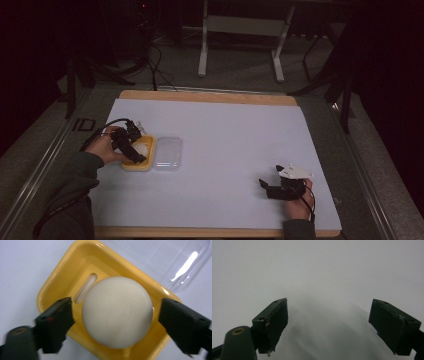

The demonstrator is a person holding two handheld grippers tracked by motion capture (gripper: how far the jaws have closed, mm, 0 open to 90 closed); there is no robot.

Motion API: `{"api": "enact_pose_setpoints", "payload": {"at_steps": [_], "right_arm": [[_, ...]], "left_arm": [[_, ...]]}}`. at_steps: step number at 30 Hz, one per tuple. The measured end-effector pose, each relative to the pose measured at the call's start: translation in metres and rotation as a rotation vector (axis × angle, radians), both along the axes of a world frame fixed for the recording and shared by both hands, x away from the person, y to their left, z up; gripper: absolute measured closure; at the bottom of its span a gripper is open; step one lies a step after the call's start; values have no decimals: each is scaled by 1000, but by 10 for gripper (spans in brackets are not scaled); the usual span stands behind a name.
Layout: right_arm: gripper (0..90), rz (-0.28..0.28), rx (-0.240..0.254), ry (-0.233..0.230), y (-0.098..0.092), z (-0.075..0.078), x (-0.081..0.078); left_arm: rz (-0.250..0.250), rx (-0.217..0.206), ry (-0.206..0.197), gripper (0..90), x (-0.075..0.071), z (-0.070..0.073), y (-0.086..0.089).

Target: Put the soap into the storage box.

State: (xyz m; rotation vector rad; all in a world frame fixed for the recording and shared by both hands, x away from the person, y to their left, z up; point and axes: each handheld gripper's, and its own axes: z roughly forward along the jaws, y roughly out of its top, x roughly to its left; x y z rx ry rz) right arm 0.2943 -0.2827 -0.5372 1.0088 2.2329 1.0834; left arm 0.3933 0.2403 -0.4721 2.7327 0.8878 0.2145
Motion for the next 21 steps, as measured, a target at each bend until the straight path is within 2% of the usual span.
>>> {"api": "enact_pose_setpoints", "payload": {"at_steps": [3, 11, 16, 21], "right_arm": [[155, 1, -2, 0, 0, 0, 0], [155, 1, -2, -1, 0, 0, 0], [155, 2, -5, -1, 0, 0, 0], [155, 1, -12, 7, 1, 0, 1]], "left_arm": [[-17, 2, -9, 164, -3, 3, -2], [-65, -7, -86, 314, -15, 14, -12], [-96, -49, -123, 346, -25, 16, -23], [-122, -84, -162, 346, -42, 8, -38]]}}
